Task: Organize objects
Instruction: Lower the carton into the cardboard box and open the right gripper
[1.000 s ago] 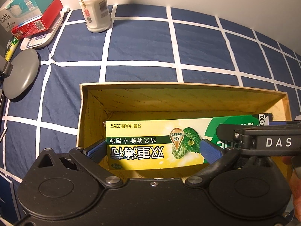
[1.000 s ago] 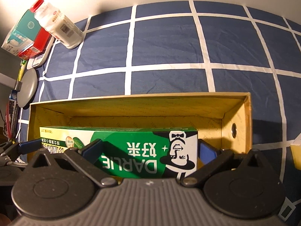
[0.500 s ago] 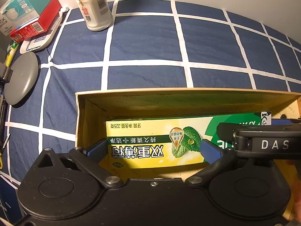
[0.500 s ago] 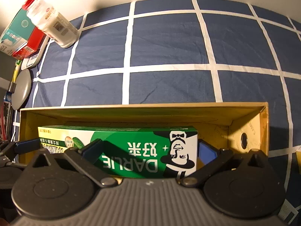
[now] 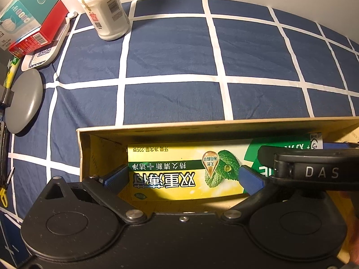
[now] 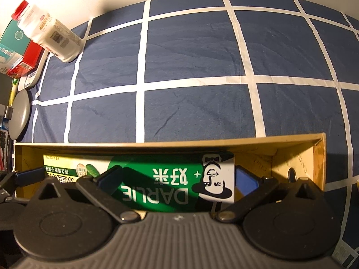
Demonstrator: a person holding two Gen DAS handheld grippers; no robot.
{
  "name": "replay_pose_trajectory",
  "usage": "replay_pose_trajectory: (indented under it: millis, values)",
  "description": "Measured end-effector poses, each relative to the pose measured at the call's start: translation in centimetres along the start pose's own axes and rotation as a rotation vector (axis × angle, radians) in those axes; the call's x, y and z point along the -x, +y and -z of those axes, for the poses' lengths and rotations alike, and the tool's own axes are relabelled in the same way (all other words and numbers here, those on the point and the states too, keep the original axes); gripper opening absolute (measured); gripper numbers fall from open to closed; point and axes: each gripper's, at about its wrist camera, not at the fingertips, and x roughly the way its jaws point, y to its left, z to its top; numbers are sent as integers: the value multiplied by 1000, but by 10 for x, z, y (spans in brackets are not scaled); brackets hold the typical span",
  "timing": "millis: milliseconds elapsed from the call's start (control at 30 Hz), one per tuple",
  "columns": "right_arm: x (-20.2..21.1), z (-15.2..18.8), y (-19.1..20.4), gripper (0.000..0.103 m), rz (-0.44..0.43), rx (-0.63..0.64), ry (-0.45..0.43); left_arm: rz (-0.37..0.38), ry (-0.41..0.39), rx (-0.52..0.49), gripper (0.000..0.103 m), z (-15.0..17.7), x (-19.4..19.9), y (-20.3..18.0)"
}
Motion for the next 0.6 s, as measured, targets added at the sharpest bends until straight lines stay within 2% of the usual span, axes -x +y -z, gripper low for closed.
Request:
replay_pose_trajectory:
  millis: [333,600]
  values:
    - [-6,-6,0,103,25,-12,14,-20,-3,-9,103,-6,-4,-5]
    - [-6,-7,3,103,50,-7,16,-3,-6,-2,103,-6,-3,-2]
